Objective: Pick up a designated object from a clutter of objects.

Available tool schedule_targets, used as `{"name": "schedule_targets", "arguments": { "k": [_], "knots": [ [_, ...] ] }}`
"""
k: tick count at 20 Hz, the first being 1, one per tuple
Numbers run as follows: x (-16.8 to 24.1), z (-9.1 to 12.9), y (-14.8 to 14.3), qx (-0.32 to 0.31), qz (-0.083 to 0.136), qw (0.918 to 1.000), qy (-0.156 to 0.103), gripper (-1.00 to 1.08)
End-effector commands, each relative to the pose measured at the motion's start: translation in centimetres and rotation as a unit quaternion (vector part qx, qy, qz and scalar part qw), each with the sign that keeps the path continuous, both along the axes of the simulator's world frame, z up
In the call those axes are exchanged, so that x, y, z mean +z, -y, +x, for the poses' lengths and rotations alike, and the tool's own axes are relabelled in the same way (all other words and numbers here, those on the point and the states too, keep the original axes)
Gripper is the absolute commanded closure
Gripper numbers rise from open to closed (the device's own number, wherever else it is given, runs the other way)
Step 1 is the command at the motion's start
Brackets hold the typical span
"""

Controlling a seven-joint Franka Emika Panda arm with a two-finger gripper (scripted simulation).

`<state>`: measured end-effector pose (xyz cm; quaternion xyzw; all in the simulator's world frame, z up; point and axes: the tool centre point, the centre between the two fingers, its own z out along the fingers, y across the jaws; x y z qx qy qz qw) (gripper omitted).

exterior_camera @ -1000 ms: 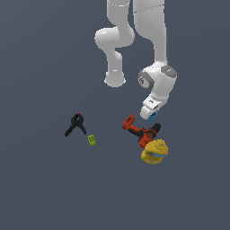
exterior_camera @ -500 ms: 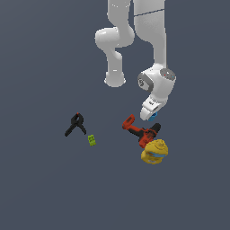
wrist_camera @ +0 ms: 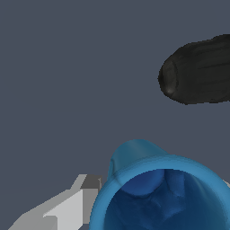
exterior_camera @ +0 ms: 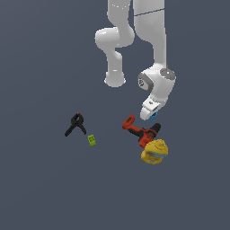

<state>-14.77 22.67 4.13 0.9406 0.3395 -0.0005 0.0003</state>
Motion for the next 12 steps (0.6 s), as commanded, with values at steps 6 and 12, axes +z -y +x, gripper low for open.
{"name": "schedule_targets", "arguments": {
  "k": [6,12],
  "knots": [
    [1.6,0.2,0.7,0.000,0.000,1.0000,0.001,1.08],
    [4.5,0.6,2.0,0.000,0.000,1.0000,0.000,1.08]
  ]
}}
